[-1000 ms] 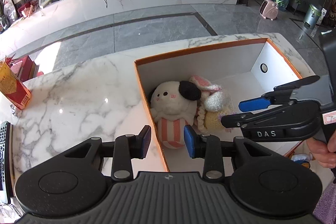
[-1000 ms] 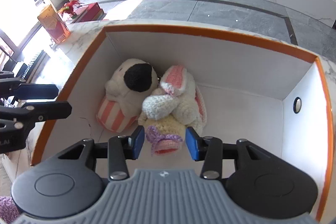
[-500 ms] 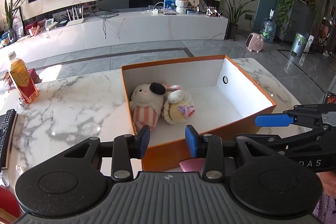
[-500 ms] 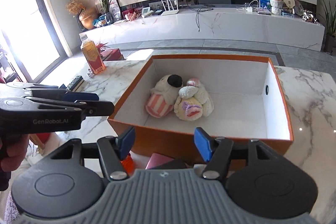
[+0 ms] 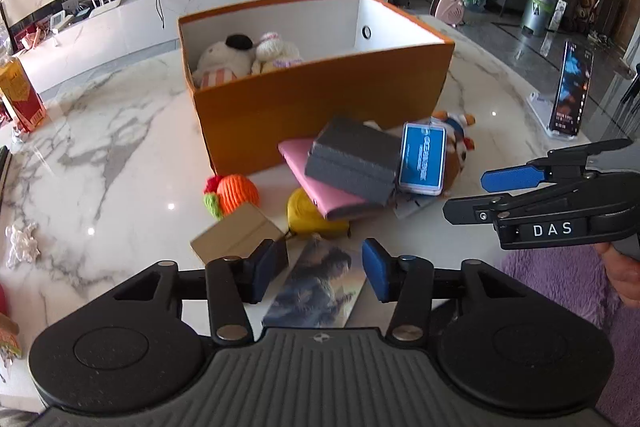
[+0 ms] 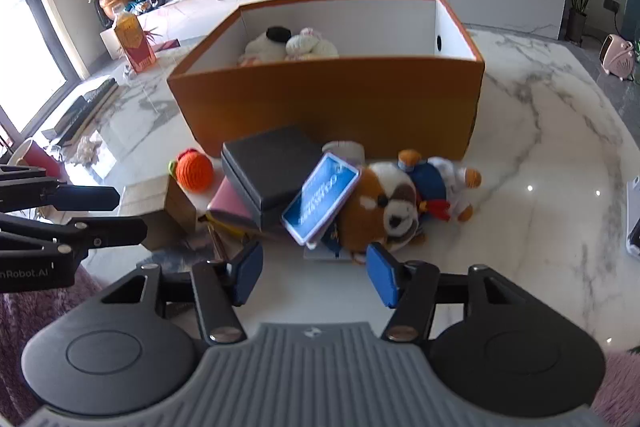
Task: Organize objects
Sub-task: 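Withdraw both tools from the box back toward the item pile, then grasp the illustrated card box with left tool while right tool grasps the dark grey box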
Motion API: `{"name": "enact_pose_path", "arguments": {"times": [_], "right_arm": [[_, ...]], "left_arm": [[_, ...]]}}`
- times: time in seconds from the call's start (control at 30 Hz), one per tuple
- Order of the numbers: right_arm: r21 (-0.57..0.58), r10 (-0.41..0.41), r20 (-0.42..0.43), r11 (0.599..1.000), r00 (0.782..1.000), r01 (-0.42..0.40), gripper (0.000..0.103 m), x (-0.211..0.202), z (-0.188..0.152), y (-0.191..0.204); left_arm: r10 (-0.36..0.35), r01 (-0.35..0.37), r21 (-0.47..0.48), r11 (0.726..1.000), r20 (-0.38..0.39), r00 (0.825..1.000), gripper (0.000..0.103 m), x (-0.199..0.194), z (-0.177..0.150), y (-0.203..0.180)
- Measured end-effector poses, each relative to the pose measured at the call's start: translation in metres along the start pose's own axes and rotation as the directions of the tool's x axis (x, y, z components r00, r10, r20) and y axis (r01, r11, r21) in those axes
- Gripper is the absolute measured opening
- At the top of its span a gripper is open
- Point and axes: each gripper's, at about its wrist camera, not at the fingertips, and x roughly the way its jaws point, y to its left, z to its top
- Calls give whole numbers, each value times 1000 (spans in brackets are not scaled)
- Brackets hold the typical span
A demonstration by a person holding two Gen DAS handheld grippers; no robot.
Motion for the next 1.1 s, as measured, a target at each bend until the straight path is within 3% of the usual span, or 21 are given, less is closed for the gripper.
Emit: {"name": "enact_pose_path", "arguments": {"times": [0.13, 0.27, 0.5, 0.63, 0.77, 0.97, 1.07, 1.1], "right_arm": [[-27, -27, -36, 999, 999, 26, 60, 15, -17, 4], [-42, -39, -53, 998, 998, 36, 60, 25, -26, 4], [-35, -33, -78, 999, 996, 30, 60, 35, -32, -1], [-41, -29, -81, 999, 996, 26, 60, 36, -33, 0], [-34, -24, -90, 999, 996, 21, 60, 38, -34, -1], [-31, -22, -94, 999, 995, 19, 60, 38, -34, 0], [-33, -20, -95, 999, 995, 17, 60, 39, -34, 1], [-35, -20, -94, 999, 995, 17, 60, 38, -34, 2]], "left_arm": [[36, -34, 48, 998, -50, 998, 67, 11, -21, -12], [86, -78, 103, 992, -80, 993, 68, 21, -36, -21], [136, -109, 182, 977, -145, 980, 71, 42, -40, -34], [173, -147, 182, 972, -137, 975, 75, 47, -39, -37], [255, -213, 245, 946, -154, 955, 81, 58, -39, -47], [204, -171, 176, 969, -188, 961, 87, 61, -32, -38], [50, -45, 25, 999, -243, 969, 82, 66, -27, -19], [34, -37, -9, 999, -241, 970, 79, 66, -27, -14]]}}
